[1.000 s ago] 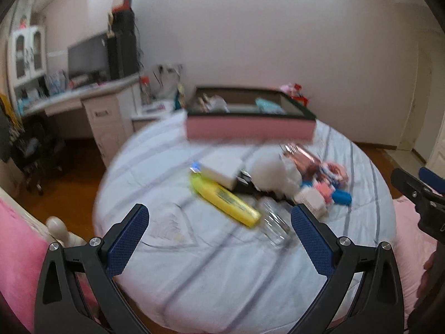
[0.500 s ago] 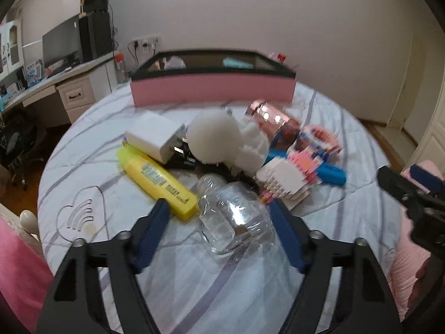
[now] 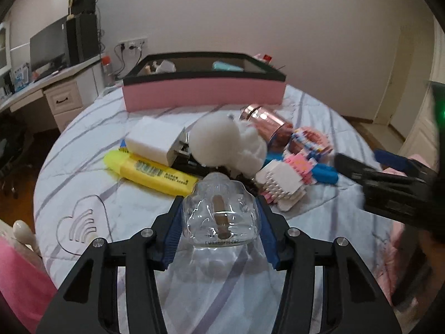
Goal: Organize rigid objects
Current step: 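Grasp the clear plastic piece with the left tool while the right tool grasps the pink block donut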
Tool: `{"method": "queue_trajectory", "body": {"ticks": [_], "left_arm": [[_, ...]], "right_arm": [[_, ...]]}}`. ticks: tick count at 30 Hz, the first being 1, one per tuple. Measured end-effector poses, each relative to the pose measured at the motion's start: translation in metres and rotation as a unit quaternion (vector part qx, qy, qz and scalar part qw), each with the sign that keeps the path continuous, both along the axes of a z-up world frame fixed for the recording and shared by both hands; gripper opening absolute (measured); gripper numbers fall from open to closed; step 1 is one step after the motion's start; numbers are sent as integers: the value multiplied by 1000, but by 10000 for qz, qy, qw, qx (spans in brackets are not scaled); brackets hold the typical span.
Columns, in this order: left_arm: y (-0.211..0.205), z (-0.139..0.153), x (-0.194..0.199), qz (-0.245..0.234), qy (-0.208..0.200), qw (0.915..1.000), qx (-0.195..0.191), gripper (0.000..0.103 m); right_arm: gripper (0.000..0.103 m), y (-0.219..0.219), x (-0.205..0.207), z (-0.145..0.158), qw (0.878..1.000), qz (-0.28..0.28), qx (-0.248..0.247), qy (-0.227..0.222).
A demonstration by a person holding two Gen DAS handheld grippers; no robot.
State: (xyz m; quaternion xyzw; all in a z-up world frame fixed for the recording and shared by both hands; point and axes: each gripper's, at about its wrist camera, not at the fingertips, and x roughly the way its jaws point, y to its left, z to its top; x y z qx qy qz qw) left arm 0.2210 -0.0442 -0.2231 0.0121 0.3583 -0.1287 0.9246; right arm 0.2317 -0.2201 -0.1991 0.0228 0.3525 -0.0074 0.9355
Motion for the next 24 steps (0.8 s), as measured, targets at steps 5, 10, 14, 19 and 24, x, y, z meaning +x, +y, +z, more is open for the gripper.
{"method": "queue_trajectory", "body": {"ticks": [5, 10, 14, 19, 24], "left_arm": [[8, 17, 1, -23, -144, 9999, -76, 51], [14, 26, 6, -25, -239, 9997, -109, 51], [16, 28, 13, -29, -196, 9997, -106, 51], [17, 32, 18, -19, -274, 9996, -114, 51], [18, 40, 20, -20, -372, 9992, -126, 51]], "right_arm": [[103, 7, 35, -8, 9991, 272, 40, 330], [103, 8, 57, -13, 9969, 502, 81, 604], [73, 10, 64, -18, 9950, 680, 92, 726], [67, 10, 56, -14, 9958, 704, 7, 589], [67, 9, 41, 7, 9976, 646, 28, 259]]}}
